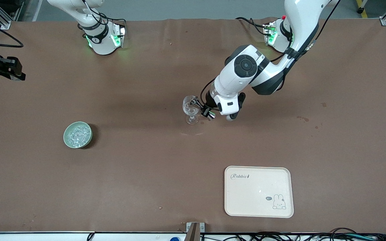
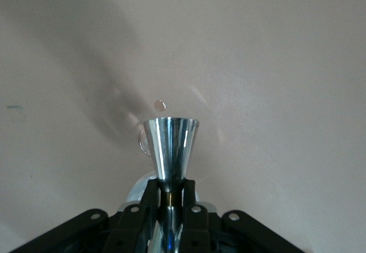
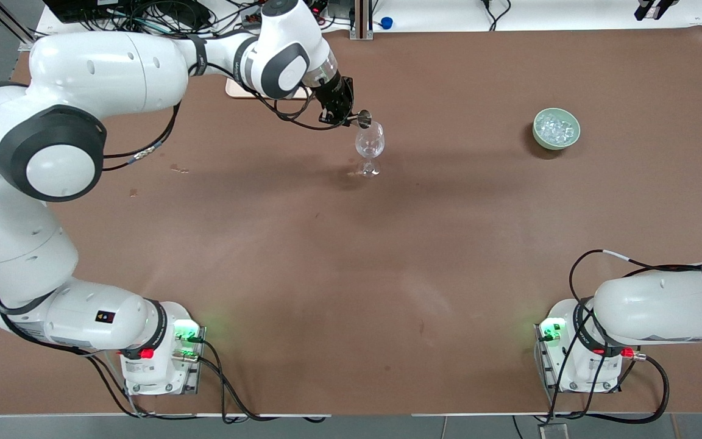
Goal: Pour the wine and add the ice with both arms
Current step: 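Tilt the silver jigger over the wine glass with the left gripper, then move the jigger toward the tray while the right gripper brings ice over glass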
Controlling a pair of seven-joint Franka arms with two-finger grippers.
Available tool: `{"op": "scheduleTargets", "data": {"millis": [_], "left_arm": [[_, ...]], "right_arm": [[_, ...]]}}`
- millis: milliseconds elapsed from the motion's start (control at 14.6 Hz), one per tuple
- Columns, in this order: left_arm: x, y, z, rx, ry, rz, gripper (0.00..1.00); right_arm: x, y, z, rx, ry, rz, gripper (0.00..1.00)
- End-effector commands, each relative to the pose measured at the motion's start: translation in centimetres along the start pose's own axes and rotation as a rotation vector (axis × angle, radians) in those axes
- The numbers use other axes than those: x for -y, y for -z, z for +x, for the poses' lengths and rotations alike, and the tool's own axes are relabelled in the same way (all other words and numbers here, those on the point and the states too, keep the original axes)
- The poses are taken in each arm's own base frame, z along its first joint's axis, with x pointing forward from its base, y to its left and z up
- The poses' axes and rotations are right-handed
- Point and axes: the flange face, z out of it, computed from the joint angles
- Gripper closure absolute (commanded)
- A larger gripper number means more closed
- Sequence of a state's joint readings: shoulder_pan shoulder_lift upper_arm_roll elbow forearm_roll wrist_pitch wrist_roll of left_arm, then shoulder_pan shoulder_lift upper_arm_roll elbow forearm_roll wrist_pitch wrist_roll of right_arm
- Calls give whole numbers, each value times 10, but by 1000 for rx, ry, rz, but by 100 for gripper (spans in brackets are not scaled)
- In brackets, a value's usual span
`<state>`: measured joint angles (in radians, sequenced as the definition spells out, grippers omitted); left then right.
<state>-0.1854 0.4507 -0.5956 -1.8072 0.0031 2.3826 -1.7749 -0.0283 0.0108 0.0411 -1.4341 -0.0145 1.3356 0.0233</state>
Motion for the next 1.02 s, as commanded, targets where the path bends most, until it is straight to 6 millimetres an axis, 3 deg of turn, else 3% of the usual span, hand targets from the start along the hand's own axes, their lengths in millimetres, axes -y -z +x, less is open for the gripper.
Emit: {"op": "scheduleTargets", "data": {"millis": [0, 341, 546, 751, 956], "left_arm": [[1, 7, -5, -44, -29, 13, 100], [1, 21, -11, -65, -28, -9, 100], [1, 33, -12, 8, 63, -9, 100], [-1, 42, -2, 80, 95, -11, 100], [1, 60, 33, 172, 106, -36, 100]], "right_arm": [[2, -1, -3, 6, 1, 6, 100], [5, -1, -2, 3, -1, 4, 100], [5, -2, -3, 12, 7, 4, 100], [6, 0, -2, 3, 4, 5, 100], [7, -1, -1, 3, 0, 5, 100]]}}
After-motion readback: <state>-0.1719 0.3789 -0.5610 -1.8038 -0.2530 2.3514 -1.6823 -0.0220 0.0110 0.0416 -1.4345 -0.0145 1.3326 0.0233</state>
